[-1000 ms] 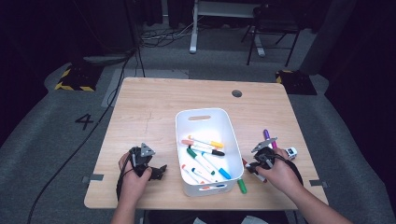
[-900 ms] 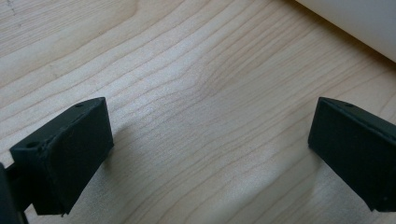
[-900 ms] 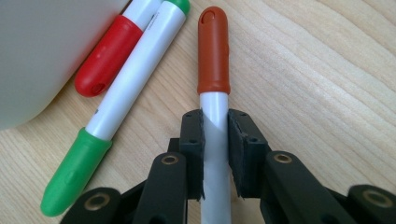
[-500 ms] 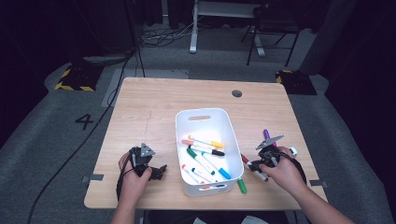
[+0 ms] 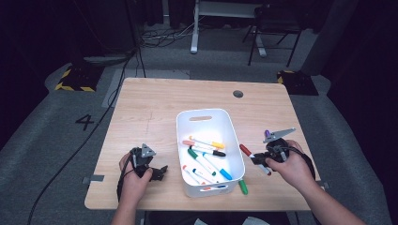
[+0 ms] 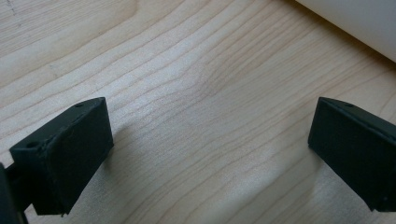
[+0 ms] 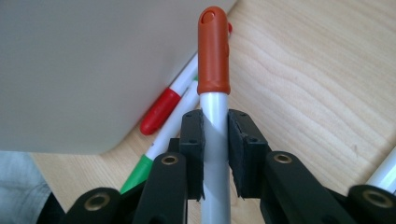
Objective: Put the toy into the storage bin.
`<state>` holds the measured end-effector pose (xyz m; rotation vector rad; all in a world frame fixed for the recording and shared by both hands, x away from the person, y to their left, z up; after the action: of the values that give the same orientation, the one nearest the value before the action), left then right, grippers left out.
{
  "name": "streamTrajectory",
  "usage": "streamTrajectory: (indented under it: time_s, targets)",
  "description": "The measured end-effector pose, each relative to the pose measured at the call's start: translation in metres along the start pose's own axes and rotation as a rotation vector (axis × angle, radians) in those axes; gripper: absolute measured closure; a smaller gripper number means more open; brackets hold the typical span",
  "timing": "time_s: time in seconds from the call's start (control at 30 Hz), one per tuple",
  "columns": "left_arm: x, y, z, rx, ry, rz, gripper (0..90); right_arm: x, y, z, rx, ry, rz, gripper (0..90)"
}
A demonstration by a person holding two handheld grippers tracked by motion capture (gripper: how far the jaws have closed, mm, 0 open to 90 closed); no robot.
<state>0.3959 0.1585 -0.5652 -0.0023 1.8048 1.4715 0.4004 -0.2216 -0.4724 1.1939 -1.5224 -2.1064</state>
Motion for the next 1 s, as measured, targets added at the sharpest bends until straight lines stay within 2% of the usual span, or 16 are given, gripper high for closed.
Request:
streamTrajectory:
  time_s: [0.17,0.57,0.67,1.0]
  targets:
    - [0.0,0.0,0.0,-0.001,-0.002,0.0,0.1,-0.008,0.012,0.005,-0.013,-0.001,-0.029,77.3]
    - [0.0,0.0,0.0,-0.001,-0.002,0.0,0.1,-0.027,0.04,0.021,-0.029,0.035,-0.099,77.3]
    - [0.0,0.0,0.0,-0.001,-0.002,0.0,0.1,-0.034,0.048,0.028,-0.053,0.034,-0.121,77.3]
    - [0.0,0.0,0.0,0.0,-0.002,0.001,0.1,-0.049,0.059,0.045,-0.079,0.075,-0.151,77.3]
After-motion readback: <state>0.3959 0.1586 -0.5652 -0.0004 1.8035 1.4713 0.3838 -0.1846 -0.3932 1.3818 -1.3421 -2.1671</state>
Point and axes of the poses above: each handheld gripper's, and its own axes: y roughly backward along the jaws, x roughly out of its underside, z roughly to its left, the point moved 8 cm from there along -y, roughly forward along the jaws, and after that the axes turned 7 degrees about z, right-handed, at the moved point
